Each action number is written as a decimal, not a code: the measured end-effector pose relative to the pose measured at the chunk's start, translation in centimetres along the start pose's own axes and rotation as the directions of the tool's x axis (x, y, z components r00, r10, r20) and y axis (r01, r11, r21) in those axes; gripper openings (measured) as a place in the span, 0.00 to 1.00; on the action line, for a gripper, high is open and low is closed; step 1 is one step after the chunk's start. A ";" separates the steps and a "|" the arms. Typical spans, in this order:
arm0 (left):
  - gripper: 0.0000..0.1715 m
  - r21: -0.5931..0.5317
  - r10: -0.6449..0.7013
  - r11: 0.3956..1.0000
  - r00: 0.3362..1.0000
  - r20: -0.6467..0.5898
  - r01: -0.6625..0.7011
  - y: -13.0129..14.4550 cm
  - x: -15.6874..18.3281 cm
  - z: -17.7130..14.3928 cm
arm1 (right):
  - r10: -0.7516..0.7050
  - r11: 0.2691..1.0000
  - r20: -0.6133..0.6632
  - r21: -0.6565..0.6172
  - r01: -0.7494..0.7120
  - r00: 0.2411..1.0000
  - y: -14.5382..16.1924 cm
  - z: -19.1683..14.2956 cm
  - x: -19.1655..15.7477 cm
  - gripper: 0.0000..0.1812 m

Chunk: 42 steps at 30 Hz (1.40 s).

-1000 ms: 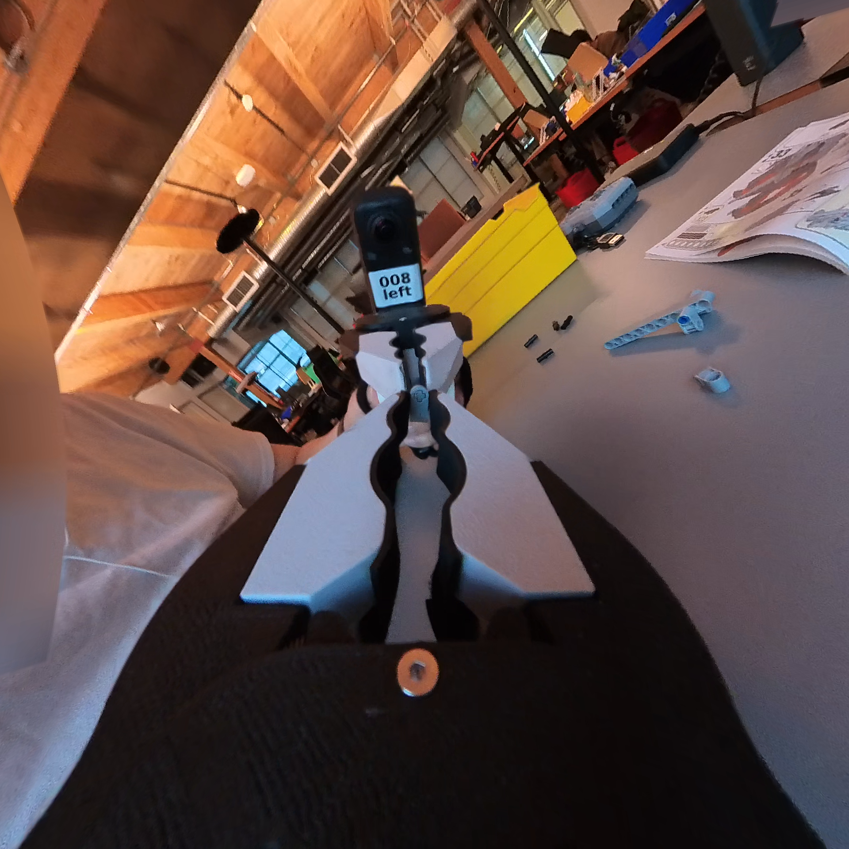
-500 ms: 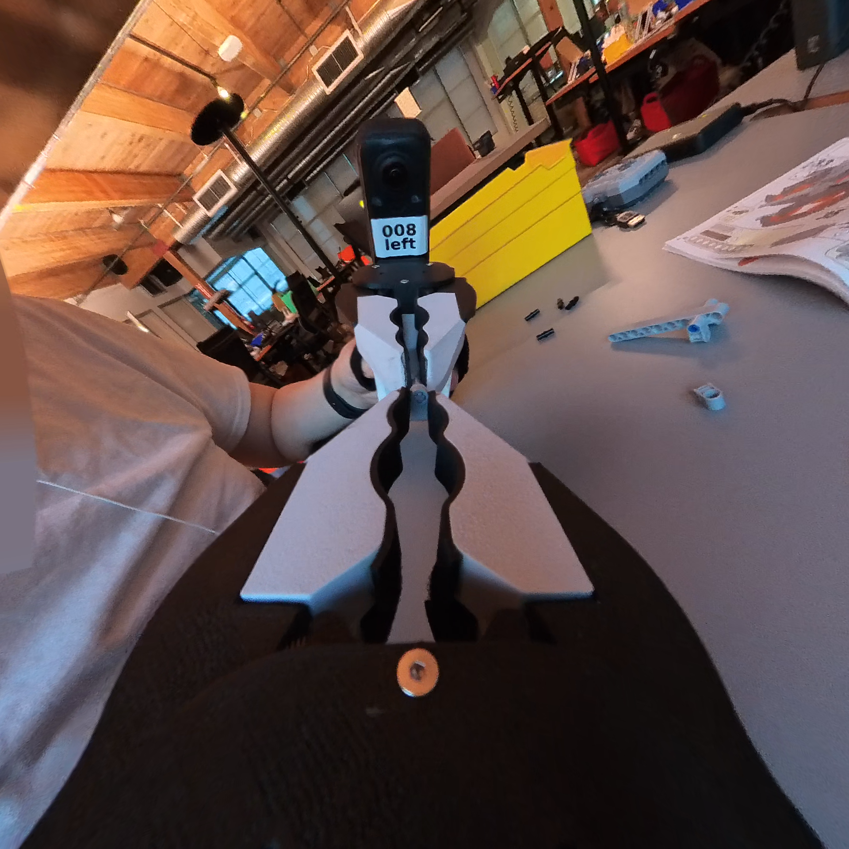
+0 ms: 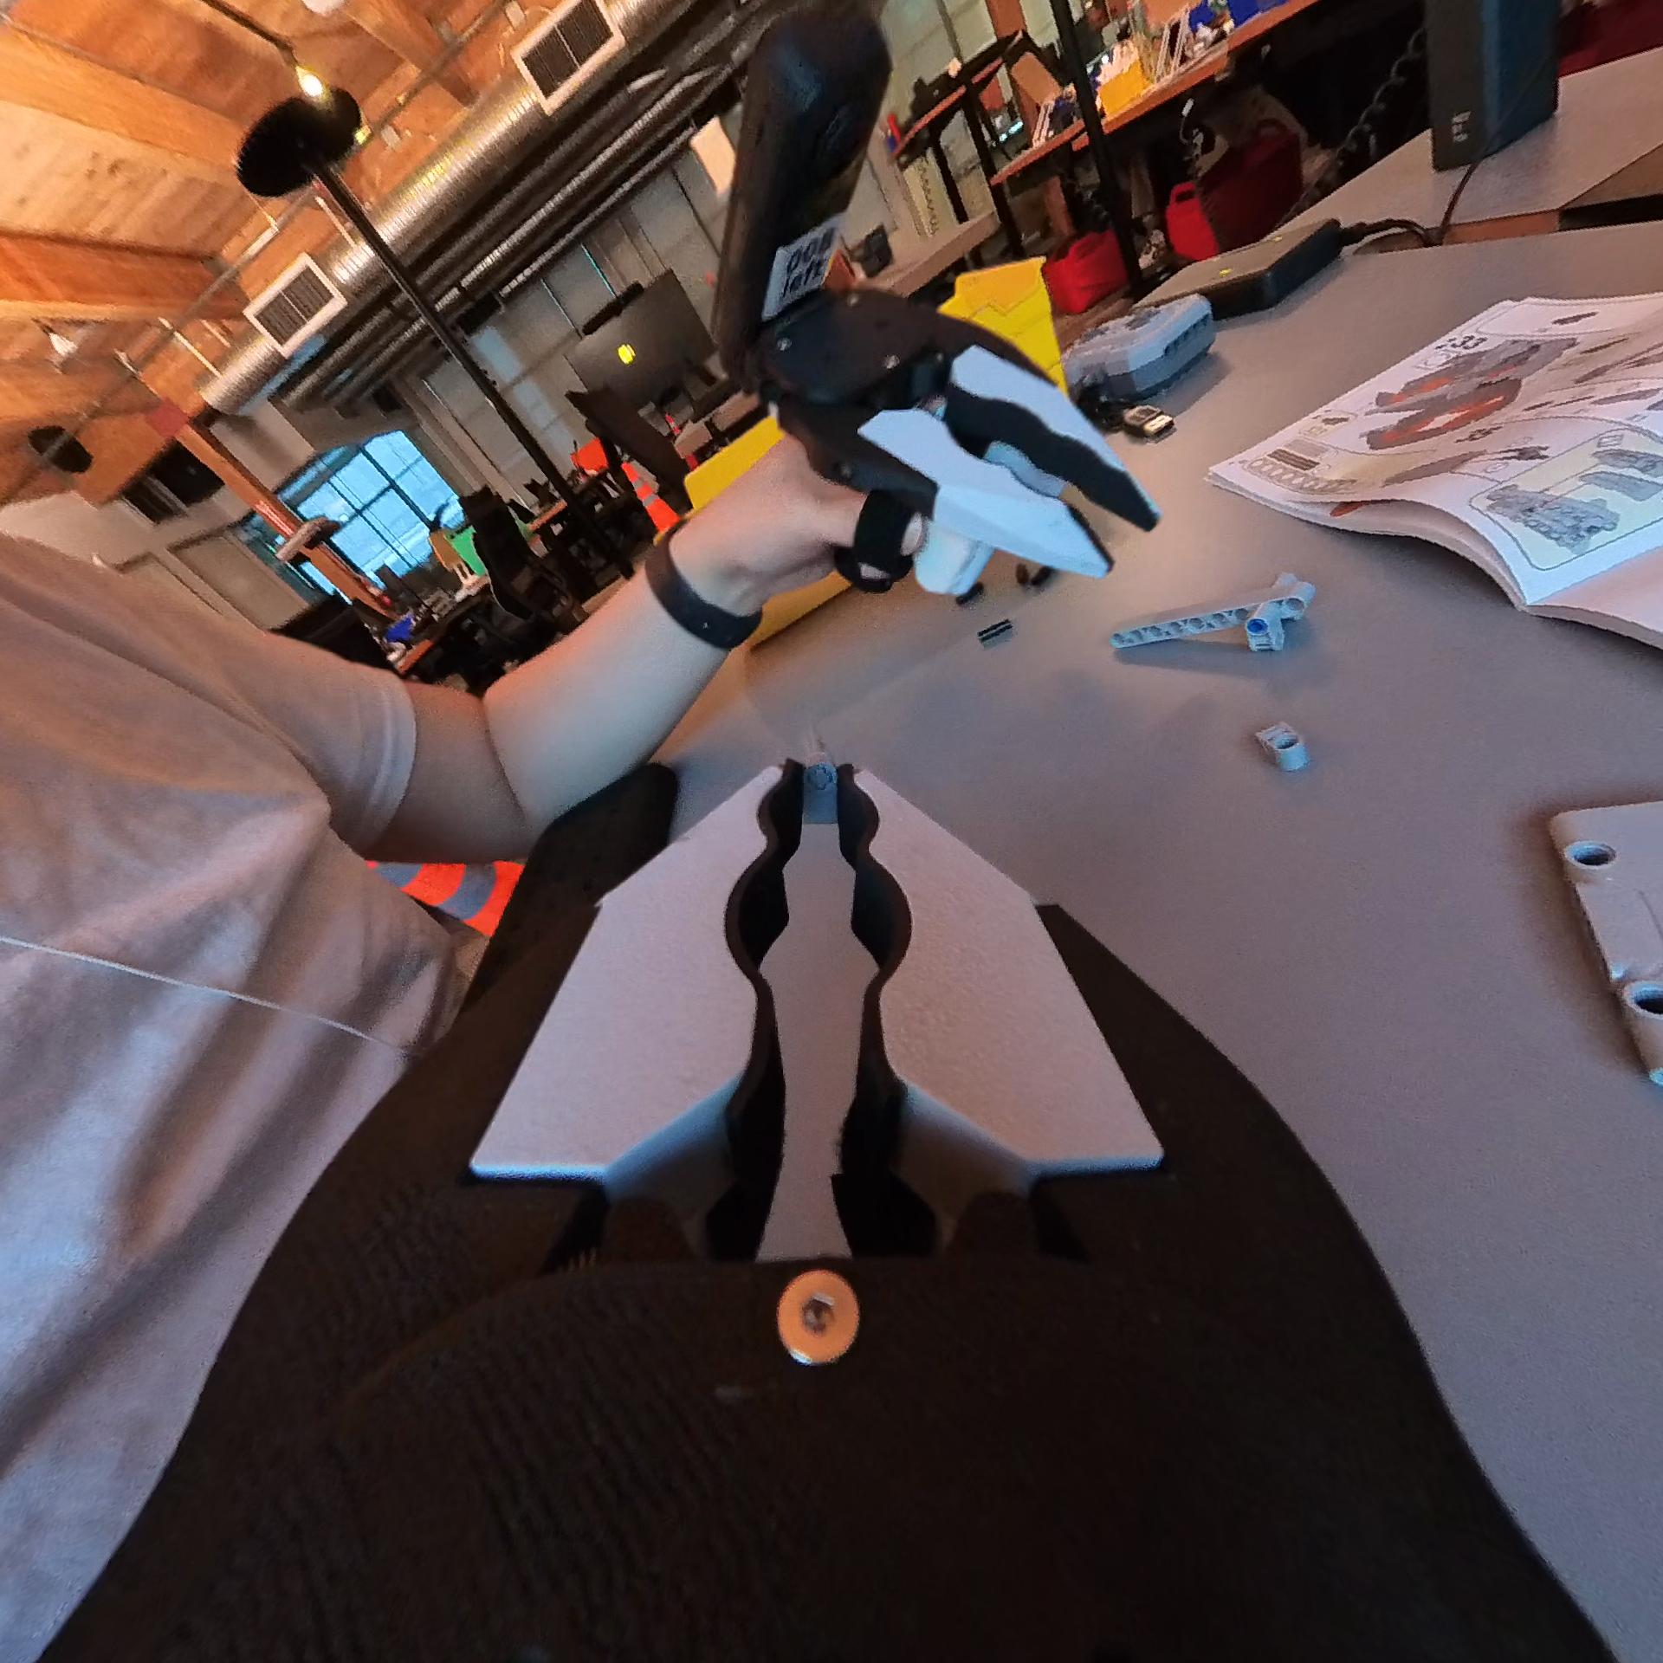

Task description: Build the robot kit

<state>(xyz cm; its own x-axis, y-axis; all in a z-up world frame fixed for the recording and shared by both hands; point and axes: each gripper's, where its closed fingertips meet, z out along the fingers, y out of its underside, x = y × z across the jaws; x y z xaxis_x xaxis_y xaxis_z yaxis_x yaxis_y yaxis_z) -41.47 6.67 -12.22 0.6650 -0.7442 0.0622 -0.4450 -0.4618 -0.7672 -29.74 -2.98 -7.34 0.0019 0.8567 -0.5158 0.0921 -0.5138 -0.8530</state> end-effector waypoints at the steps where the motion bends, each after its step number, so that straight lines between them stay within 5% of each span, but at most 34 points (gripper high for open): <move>1: 0.16 -0.016 -0.006 1.000 1.000 -0.016 0.006 -0.1 -0.1 0.4 | -0.009 1.000 -0.003 -0.008 0.009 1.000 0.1 0.0 -0.1 0.04; 5: 0.18 -0.147 -0.035 0.989 0.998 -0.055 0.027 0.8 0.0 2.0 | -0.038 0.999 -0.024 -0.028 0.038 0.999 0.4 -0.1 0.1 0.04; 12: 0.15 -0.222 0.056 0.974 0.997 0.052 -0.043 2.8 -0.2 2.6 | -0.048 0.998 -0.039 -0.051 0.046 0.998 0.7 0.1 0.4 0.04; 15: 0.03 -0.221 0.090 0.973 0.993 0.071 -0.072 2.9 -0.3 2.6 | -0.038 0.997 -0.038 -0.065 0.036 0.999 1.0 0.3 0.6 0.04; 29: 0.04 -0.181 -0.063 0.980 0.990 0.124 0.085 2.5 1.1 3.1 | -0.005 0.999 -0.087 -0.035 0.002 0.996 0.7 -0.2 1.9 0.04; 32: 0.13 -0.205 -0.120 0.970 0.991 0.056 0.129 2.6 2.1 2.8 | 0.006 1.000 -0.086 -0.029 -0.008 0.996 0.6 -0.3 2.0 0.04; 36: 0.12 -0.232 -0.198 0.957 0.977 -0.082 0.175 2.6 3.1 2.6 | 0.015 0.999 -0.083 -0.027 -0.018 0.996 0.5 -0.2 2.0 0.04; 40: 0.10 -0.270 -0.348 0.923 0.895 -0.278 0.274 1.8 5.5 2.2 | 0.003 0.999 -0.086 -0.032 -0.006 0.996 0.5 -0.3 1.9 0.04; 42: 0.10 -0.287 -0.350 0.918 0.901 -0.257 0.275 2.1 4.9 2.3 | -0.002 0.999 -0.088 -0.032 0.000 0.996 0.5 -0.3 1.8 0.04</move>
<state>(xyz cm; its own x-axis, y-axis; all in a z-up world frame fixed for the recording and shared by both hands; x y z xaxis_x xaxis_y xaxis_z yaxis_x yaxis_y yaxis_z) -37.75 3.15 -14.96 0.6009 -0.6327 0.4886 -0.3979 -0.7668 -0.5036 -29.34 -1.62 -8.67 0.0892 0.8586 -0.5048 0.1236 -0.5124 -0.8498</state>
